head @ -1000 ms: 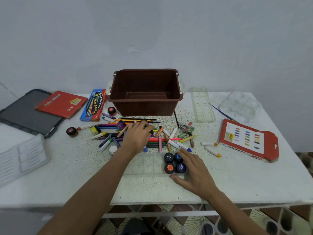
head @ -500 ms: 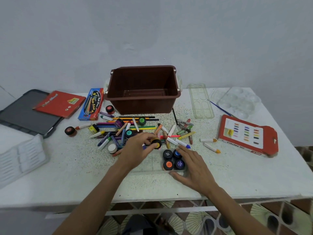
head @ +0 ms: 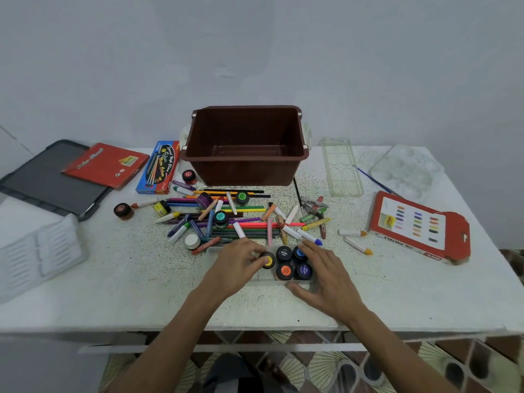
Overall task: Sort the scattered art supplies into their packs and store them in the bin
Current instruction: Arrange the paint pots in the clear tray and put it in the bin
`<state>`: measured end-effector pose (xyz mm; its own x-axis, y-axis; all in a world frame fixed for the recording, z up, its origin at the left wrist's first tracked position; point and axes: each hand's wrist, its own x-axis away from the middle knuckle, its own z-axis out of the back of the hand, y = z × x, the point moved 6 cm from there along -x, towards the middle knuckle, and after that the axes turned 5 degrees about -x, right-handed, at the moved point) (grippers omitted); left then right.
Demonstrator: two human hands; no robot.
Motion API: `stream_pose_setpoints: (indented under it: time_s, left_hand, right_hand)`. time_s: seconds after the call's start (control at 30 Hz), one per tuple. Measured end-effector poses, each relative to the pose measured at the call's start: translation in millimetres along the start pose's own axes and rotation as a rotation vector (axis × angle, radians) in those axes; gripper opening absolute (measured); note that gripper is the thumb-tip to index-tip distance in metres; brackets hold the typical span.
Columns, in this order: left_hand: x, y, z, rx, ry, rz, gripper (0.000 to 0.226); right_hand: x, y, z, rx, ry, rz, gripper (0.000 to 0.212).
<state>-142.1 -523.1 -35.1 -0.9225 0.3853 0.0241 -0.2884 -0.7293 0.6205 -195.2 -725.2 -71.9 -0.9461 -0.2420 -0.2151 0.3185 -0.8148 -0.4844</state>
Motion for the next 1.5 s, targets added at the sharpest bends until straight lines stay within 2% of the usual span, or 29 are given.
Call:
stream_pose_setpoints:
  time_s: [0.33,0.5,0.83,1.13,1.3,1.5]
  left_hand:
    - [2,3,-4,0.037,0.093,0.006,0.023]
    - [2,2,-4,-0.016,0.146,-0.001,0.017]
    - [0,3,3,-0.161,0.205,-0.021,0.02]
    - [-52,-18,40,-0.317,0.37,-0.125,0.017]
    - [-91,-30,47,-0.517,0.228,0.005,0.04]
    - [-114,-29,46,-0.566,0.175,0.002,0.031]
  right_hand:
    - [1,-1,1,0.008,-0.007,-0.006,0.08]
    - [0,-1,1,0.009,-0.008,-0.007,0.08]
    - [0,-2,1,0.007,-0.004,-0.001,0.08]
    - [0,-3,2,0.022,0.005,0.007,0.079]
    - [-1,-3,3,0.021,0.012,0.003,0.078]
    - [-1,-3,3,0.026,0.013,-0.001,0.079]
